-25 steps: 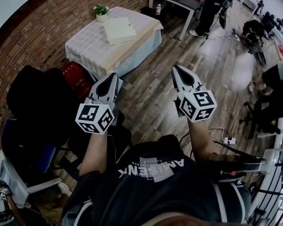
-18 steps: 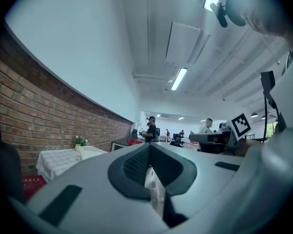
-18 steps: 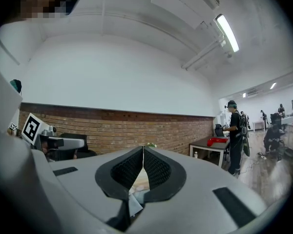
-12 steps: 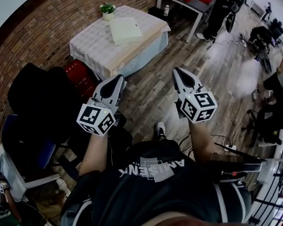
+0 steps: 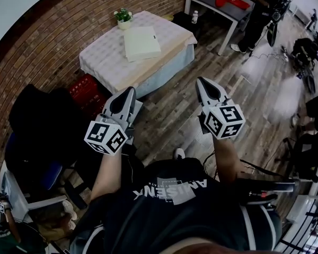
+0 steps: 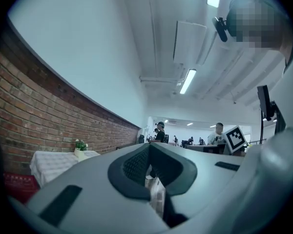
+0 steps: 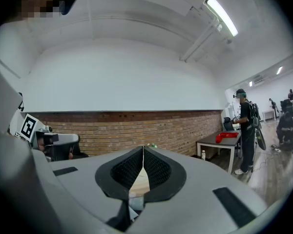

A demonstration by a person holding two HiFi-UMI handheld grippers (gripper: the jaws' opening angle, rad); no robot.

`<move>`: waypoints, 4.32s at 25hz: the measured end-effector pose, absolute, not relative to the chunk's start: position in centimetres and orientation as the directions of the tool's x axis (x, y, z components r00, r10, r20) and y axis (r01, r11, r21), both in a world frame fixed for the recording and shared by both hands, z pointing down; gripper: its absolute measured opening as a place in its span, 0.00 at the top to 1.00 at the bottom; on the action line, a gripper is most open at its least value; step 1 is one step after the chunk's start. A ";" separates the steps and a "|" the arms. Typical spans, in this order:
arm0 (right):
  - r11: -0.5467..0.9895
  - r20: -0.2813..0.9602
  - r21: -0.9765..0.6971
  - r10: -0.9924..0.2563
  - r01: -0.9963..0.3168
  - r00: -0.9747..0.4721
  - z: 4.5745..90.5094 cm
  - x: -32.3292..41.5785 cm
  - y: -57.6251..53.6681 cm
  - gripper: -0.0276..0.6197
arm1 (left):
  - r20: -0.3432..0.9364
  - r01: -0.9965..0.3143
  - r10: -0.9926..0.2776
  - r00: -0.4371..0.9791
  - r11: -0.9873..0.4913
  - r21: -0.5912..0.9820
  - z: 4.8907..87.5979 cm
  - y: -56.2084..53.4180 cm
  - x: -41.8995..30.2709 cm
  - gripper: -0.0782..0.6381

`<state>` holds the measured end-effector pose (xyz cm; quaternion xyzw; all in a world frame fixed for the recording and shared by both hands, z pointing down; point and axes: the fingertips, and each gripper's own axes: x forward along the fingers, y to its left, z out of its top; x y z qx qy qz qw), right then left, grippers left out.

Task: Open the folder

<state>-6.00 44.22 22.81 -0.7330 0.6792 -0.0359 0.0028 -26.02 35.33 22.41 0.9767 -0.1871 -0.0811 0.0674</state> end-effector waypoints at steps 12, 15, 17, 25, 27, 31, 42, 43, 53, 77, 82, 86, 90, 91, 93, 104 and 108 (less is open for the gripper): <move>-0.005 0.035 -0.072 -0.999 -0.997 0.003 22.6 5.7 41.0 0.90 | -0.100 -0.451 -0.478 0.873 -0.868 0.209 23.1 31.8 -14.9 0.87; 0.025 0.033 -0.065 -0.999 -0.998 -0.028 22.6 7.5 40.5 0.90 | -0.107 -0.481 -0.524 0.845 -0.832 0.277 23.2 30.7 -13.5 0.87; 0.038 0.032 -0.067 -0.999 -0.997 -0.040 22.6 8.7 39.9 0.90 | -0.108 -0.504 -0.553 0.826 -0.812 0.296 23.2 29.9 -12.8 0.87; 0.070 0.038 -0.116 -0.996 -0.991 -0.075 23.7 11.0 36.5 0.90 | -0.061 -0.585 -0.620 0.782 -0.765 0.271 23.8 26.8 -12.3 0.87; 0.079 0.033 -0.119 -0.996 -0.990 -0.083 23.7 11.2 35.8 0.90 | -0.057 -0.599 -0.629 0.776 -0.761 0.249 23.9 26.4 -12.3 0.87; 0.099 0.029 -0.113 -0.994 -0.989 -0.103 23.7 11.5 34.5 0.90 | -0.045 -0.617 -0.639 0.768 -0.756 0.216 24.2 25.5 -11.9 0.87; 0.090 0.061 -0.063 -0.994 -0.994 -0.094 23.7 11.6 25.6 0.90 | -0.029 -0.615 -0.623 0.782 -0.779 0.124 25.6 16.1 -10.9 0.87; 0.088 0.063 -0.053 -0.994 -0.995 -0.091 23.6 11.6 24.7 0.90 | -0.032 -0.614 -0.621 0.783 -0.781 0.112 25.6 15.0 -10.8 0.87; 0.042 0.113 -0.054 -0.992 -0.998 -0.048 24.5 12.6 14.9 0.90 | -0.039 -0.621 -0.627 0.778 -0.778 0.096 27.0 4.0 -10.2 0.87; -0.006 0.173 -0.011 -0.985 -1.000 0.004 25.3 10.5 -3.6 0.89 | 0.032 -0.533 -0.534 0.845 -0.845 -0.036 29.8 -11.2 -11.5 0.76; 0.010 0.183 -0.021 -0.983 -1.000 -0.014 26.5 12.2 -6.2 0.89 | 0.070 -0.542 -0.543 0.837 -0.839 -0.041 31.2 -12.3 -10.6 0.76; 0.051 0.192 -0.041 -0.980 -0.998 -0.058 27.7 13.6 -8.9 0.89 | 0.088 -0.570 -0.570 0.817 -0.821 -0.030 31.9 -13.0 -10.1 0.76; 0.091 0.206 -0.042 -0.974 -0.995 -0.098 28.8 15.8 -11.5 0.89 | 0.118 -0.594 -0.591 0.798 -0.804 -0.014 32.9 -13.9 -8.7 0.76; 0.101 0.213 -0.047 -0.971 -0.994 -0.109 29.2 16.5 -12.2 0.89 | 0.127 -0.603 -0.599 0.791 -0.798 -0.010 33.1 -14.2 -8.3 0.76; 0.122 0.230 -0.058 -0.964 -0.991 -0.133 30.0 17.9 -13.9 0.89 | 0.144 -0.620 -0.614 0.776 -0.785 -0.003 33.5 -14.7 -7.4 0.79; 0.213 0.300 -0.095 -0.925 -0.972 -0.233 34.7 24.2 -22.0 0.89 | 0.239 -0.670 -0.654 0.718 -0.742 -0.018 36.5 -17.4 -2.7 0.85; 0.247 0.323 -0.110 -0.907 -0.963 -0.269 36.8 25.5 -24.1 0.89 | 0.265 -0.678 -0.671 0.692 -0.731 -0.078 37.8 -17.9 -2.0 0.85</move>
